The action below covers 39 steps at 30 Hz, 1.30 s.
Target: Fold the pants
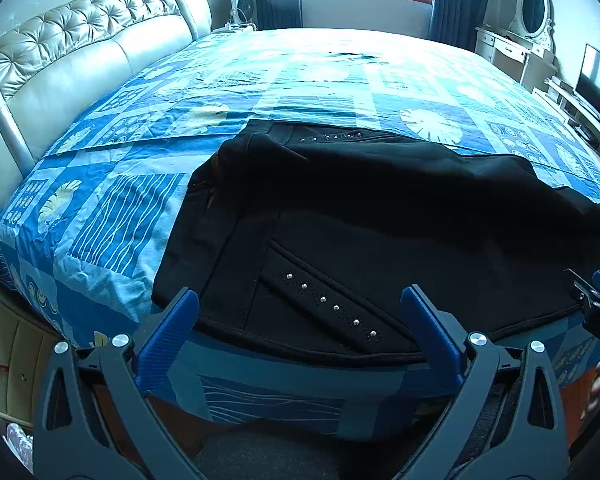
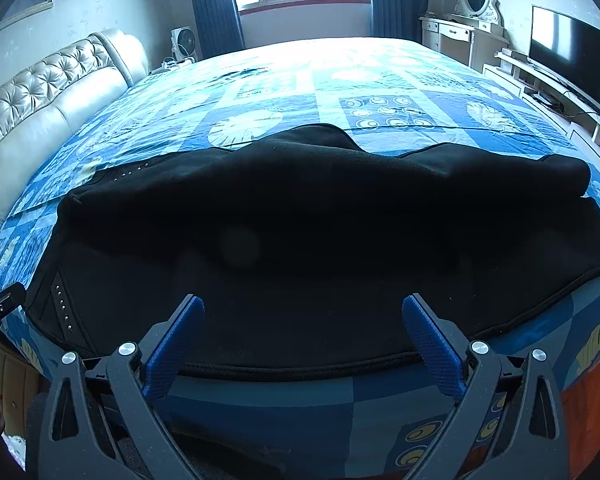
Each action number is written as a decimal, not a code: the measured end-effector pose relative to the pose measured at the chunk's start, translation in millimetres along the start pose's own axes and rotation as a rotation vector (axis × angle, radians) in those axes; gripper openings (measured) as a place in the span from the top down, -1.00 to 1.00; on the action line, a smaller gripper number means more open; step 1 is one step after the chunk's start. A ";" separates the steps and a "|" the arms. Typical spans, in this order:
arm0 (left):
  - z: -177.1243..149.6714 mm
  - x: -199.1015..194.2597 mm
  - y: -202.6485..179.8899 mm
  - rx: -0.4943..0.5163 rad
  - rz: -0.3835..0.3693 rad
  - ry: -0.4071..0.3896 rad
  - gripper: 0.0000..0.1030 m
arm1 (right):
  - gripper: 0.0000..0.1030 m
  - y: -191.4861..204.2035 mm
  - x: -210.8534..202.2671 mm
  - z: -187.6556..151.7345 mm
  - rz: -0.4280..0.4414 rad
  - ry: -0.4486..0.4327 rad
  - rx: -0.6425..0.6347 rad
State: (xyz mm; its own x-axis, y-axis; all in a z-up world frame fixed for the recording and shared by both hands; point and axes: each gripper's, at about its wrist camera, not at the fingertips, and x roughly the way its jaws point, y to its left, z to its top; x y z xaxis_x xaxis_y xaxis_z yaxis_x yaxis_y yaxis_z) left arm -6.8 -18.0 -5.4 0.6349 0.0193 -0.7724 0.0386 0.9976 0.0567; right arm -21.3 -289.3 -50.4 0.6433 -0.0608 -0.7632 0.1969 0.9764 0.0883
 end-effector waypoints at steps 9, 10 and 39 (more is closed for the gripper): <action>-1.5 2.1 2.1 -0.007 0.009 0.005 -0.96 | -0.93 -1.7 1.2 -1.1 -0.001 0.008 0.006; -1.5 2.4 2.4 -0.008 0.009 0.005 -0.96 | -0.93 -1.6 1.4 -1.6 0.000 0.009 0.006; -2.8 4.7 5.8 -0.011 0.015 0.011 -0.96 | -0.93 -0.1 3.1 -4.0 0.000 0.022 -0.012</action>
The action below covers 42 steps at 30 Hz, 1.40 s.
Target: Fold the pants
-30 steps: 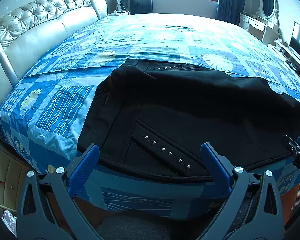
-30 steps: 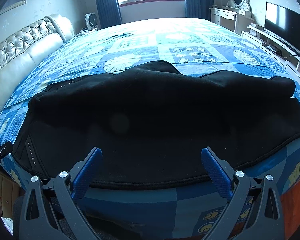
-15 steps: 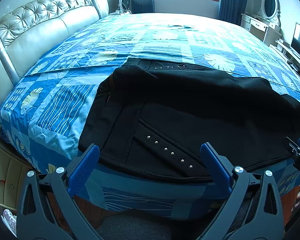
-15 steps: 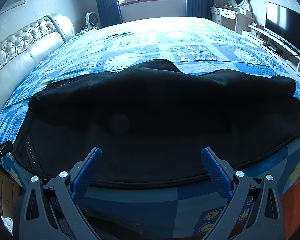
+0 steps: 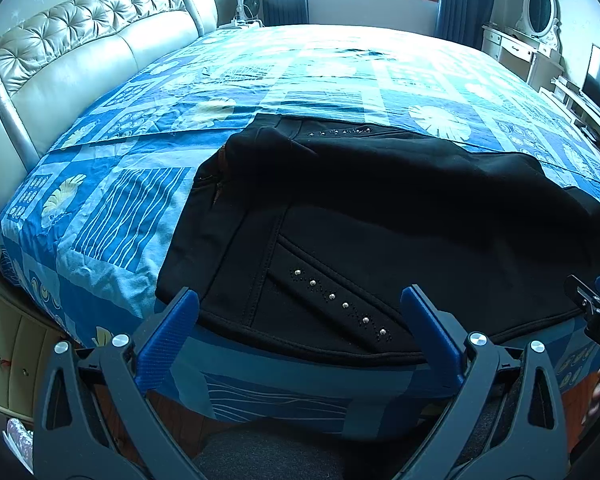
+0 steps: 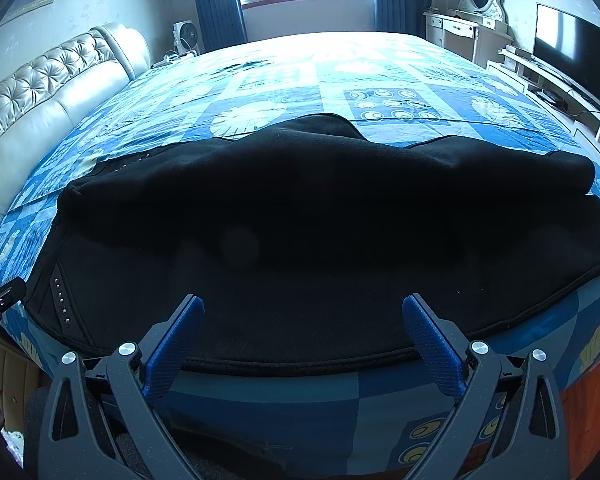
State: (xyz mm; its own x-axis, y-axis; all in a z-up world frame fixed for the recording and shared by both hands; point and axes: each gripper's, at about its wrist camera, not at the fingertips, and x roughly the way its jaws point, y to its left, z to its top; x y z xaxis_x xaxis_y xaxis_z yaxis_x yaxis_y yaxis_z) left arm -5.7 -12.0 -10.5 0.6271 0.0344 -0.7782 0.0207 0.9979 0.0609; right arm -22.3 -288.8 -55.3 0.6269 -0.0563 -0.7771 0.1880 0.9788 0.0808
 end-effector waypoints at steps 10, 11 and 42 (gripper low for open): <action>-0.8 0.5 -0.5 0.001 0.000 0.001 -0.96 | -0.93 -0.3 0.8 -0.9 0.001 0.003 -0.003; -1.1 0.6 -0.6 0.002 0.001 0.001 -0.96 | -0.93 0.1 0.9 -0.7 0.001 0.004 -0.003; 142.8 127.3 106.6 -0.046 -0.417 0.170 -0.96 | -0.93 -46.7 41.8 125.3 0.390 0.082 -0.005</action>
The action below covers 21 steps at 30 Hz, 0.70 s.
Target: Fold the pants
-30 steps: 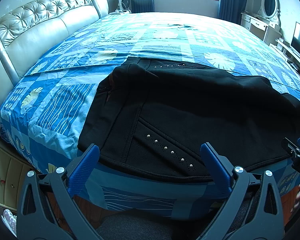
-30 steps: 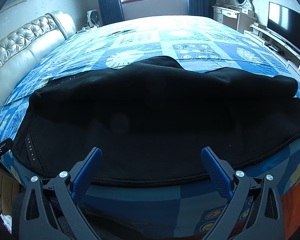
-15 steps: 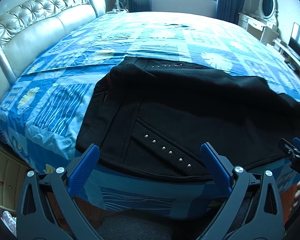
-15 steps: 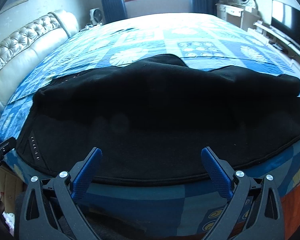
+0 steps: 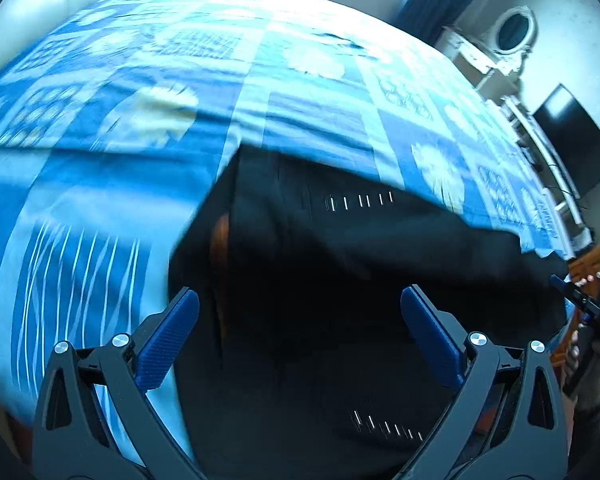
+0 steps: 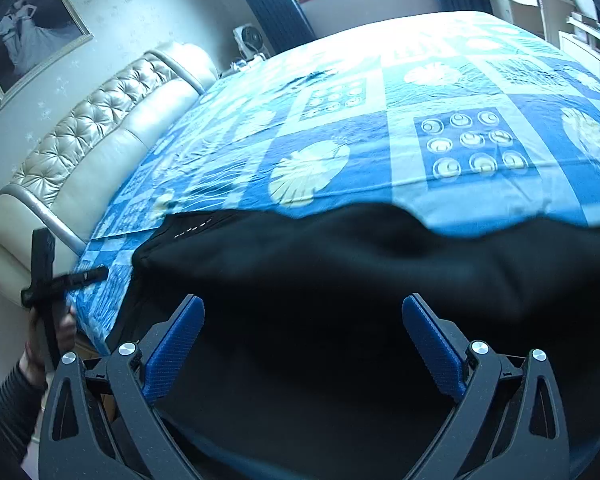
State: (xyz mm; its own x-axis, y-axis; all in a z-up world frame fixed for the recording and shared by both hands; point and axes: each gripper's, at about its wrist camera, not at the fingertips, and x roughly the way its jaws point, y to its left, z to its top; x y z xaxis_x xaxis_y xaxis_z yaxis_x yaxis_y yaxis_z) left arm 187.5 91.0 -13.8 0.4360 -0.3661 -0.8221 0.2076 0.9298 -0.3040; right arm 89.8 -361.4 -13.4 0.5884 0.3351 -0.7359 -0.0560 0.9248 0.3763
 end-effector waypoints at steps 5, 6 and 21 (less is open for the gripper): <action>51.5 45.2 19.2 0.108 0.063 0.023 -0.96 | -0.93 -25.9 32.2 43.8 -0.005 0.084 -0.083; 57.7 53.0 23.1 0.111 0.070 0.032 -0.96 | -0.93 -32.1 40.9 51.7 0.004 0.110 -0.083; 85.4 130.2 22.3 0.321 0.087 0.137 -0.59 | -0.90 -41.1 131.1 90.9 0.228 0.361 -0.073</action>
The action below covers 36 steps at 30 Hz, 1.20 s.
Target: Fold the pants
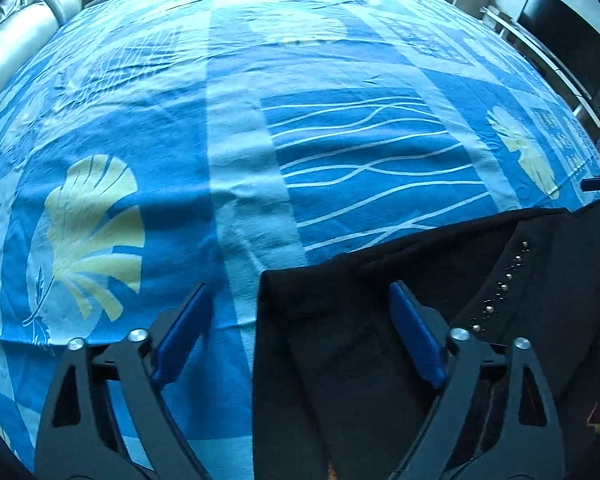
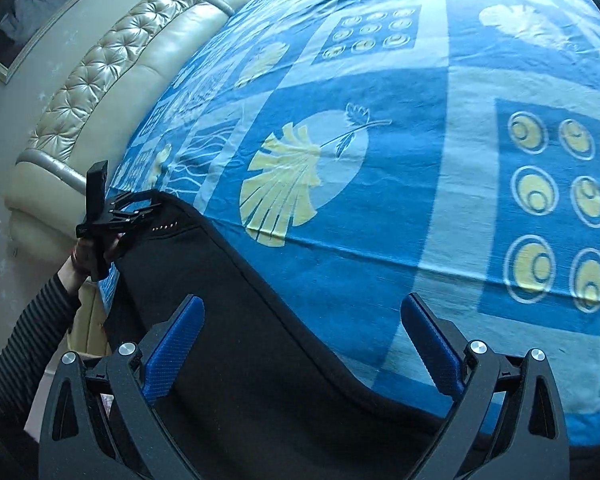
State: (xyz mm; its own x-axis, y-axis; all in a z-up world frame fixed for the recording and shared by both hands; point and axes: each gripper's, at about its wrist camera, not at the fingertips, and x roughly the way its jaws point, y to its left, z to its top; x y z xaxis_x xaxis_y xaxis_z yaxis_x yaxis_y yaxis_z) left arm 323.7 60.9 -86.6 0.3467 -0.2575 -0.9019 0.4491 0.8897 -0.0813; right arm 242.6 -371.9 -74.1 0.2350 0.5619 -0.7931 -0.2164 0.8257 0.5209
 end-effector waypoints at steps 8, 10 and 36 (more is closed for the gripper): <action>10.2 -5.8 -12.3 0.030 -0.044 0.014 0.37 | 0.68 17.2 31.3 2.5 -0.014 0.170 -0.060; 12.7 -10.3 -14.5 0.025 -0.040 0.009 0.41 | 0.70 22.2 28.4 2.8 -0.039 0.158 -0.076; -171.2 -161.6 -40.8 -0.228 -0.210 -0.249 0.42 | 0.74 139.0 -17.7 -177.0 -0.367 -0.121 -0.364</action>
State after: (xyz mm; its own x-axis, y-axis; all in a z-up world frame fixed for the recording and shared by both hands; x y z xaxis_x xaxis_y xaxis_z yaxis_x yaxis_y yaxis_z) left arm 108.3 130.7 -10.1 0.4687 -0.5010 -0.7275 0.3466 0.8619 -0.3702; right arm 40.7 -275.7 -43.5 0.4603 0.2587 -0.8492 -0.4090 0.9108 0.0557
